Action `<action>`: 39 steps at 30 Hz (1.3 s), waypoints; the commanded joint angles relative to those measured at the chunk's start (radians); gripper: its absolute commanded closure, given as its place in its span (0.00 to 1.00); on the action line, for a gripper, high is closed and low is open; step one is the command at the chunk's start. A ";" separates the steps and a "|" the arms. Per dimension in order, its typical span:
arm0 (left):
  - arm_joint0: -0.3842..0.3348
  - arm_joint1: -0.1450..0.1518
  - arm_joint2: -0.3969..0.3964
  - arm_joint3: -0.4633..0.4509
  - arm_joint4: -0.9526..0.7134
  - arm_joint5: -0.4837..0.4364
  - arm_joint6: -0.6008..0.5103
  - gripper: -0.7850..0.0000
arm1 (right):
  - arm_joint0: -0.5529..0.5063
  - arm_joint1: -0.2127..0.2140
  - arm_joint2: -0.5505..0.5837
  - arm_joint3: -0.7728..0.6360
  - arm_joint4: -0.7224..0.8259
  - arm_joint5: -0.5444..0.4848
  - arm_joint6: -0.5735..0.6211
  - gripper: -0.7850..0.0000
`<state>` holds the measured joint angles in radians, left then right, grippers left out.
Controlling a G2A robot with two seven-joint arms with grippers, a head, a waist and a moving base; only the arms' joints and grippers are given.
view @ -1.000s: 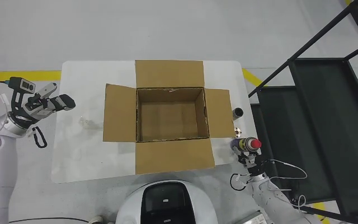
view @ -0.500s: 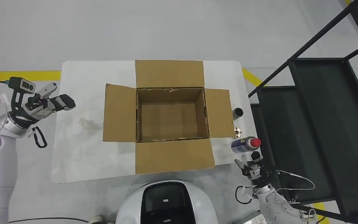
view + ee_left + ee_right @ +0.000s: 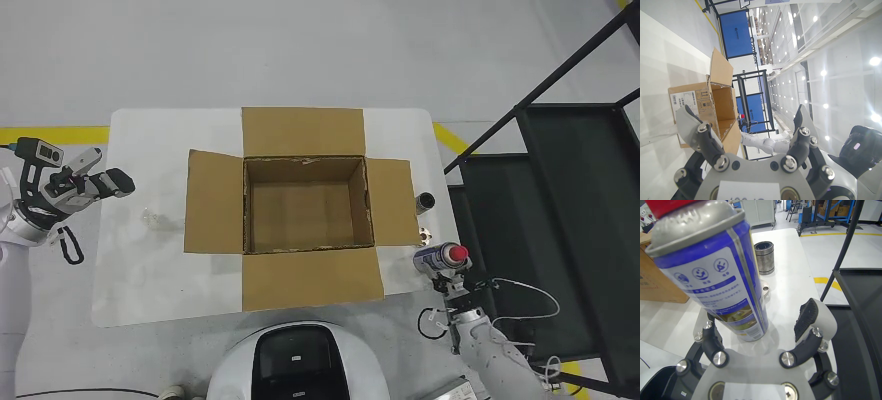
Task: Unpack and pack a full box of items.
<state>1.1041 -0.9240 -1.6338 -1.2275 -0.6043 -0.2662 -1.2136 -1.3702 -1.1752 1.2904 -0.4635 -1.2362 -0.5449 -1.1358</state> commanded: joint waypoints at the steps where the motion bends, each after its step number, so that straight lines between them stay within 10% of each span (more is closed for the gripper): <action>1: 0.000 0.000 0.000 0.000 0.000 0.000 0.000 0.00 | 0.005 -0.002 -0.003 0.002 0.001 0.001 0.008 0.00; 2: 0.000 0.000 0.000 0.000 0.000 0.000 0.000 0.00 | 0.007 -0.003 -0.004 0.004 0.001 0.001 0.012 0.06; 4: 0.000 0.000 0.000 0.000 0.000 0.000 0.000 0.00 | 0.010 -0.005 -0.006 0.007 0.003 0.003 0.014 0.67; 6: 0.000 0.000 0.000 0.000 0.000 0.000 0.000 0.00 | 0.011 -0.006 -0.009 0.010 0.001 0.005 0.014 1.00; 26: 0.000 0.000 0.000 0.000 0.000 0.000 0.000 0.00 | -0.075 0.031 0.007 -0.119 -0.130 0.098 -0.200 1.00; 39: 0.000 0.000 0.000 0.000 0.000 0.000 0.000 0.00 | -0.345 0.092 0.239 -0.762 -0.055 0.286 0.112 1.00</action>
<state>1.1041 -0.9240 -1.6338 -1.2275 -0.6043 -0.2662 -1.2136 -1.7013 -1.0835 1.5180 -1.1734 -1.2984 -0.2741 -1.0640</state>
